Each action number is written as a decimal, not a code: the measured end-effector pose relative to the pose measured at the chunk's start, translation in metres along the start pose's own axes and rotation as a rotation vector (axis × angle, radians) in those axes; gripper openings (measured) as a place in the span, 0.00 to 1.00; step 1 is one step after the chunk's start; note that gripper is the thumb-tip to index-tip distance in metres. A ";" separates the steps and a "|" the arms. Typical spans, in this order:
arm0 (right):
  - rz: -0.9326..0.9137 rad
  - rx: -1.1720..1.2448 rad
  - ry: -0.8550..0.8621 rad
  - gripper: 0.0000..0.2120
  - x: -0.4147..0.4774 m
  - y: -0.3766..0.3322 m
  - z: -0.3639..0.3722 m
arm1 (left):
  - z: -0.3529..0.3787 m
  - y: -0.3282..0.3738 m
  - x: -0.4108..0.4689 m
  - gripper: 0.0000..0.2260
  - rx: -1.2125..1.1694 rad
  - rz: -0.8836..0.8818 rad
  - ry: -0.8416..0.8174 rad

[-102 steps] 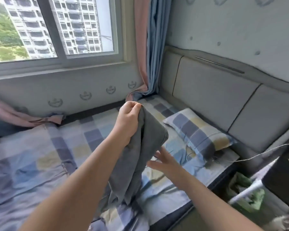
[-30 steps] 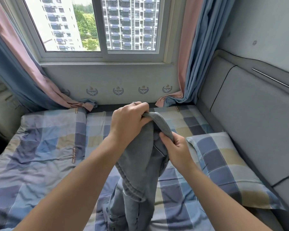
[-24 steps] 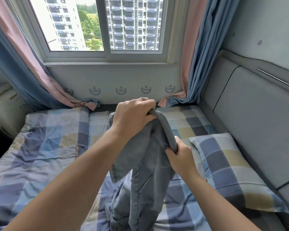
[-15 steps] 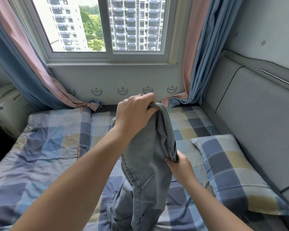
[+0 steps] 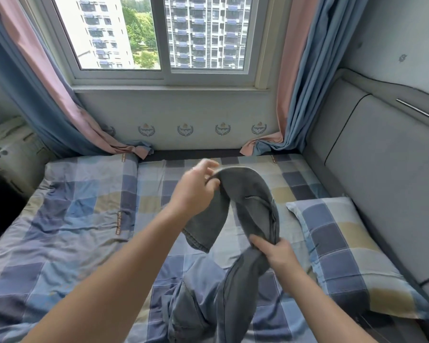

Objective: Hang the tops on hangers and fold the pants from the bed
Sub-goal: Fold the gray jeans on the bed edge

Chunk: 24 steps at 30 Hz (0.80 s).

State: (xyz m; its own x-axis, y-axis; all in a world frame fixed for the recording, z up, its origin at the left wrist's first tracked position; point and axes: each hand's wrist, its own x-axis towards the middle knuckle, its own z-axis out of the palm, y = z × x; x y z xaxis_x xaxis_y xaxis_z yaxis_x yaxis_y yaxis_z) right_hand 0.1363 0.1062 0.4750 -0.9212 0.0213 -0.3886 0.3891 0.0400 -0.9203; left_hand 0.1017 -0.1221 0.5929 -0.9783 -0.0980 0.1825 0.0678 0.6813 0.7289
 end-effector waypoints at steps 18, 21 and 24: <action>-0.168 0.402 -0.216 0.08 -0.046 -0.113 0.013 | 0.093 -0.035 -0.100 0.11 -0.267 -0.264 -0.354; -0.209 0.378 -0.336 0.17 -0.048 -0.129 0.008 | 0.088 -0.031 -0.096 0.10 -0.401 -0.324 -0.261; -0.211 0.195 -0.396 0.22 -0.044 -0.135 -0.002 | 0.077 -0.019 -0.090 0.19 -0.520 -0.314 -0.182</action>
State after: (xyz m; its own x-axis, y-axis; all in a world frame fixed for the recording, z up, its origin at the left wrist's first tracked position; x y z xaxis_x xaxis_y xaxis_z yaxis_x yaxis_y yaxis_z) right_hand 0.1242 0.1022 0.6169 -0.9254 -0.3501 -0.1451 0.2205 -0.1859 -0.9575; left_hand 0.1737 -0.0710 0.5118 -0.9815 -0.0797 -0.1738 -0.1863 0.1938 0.9632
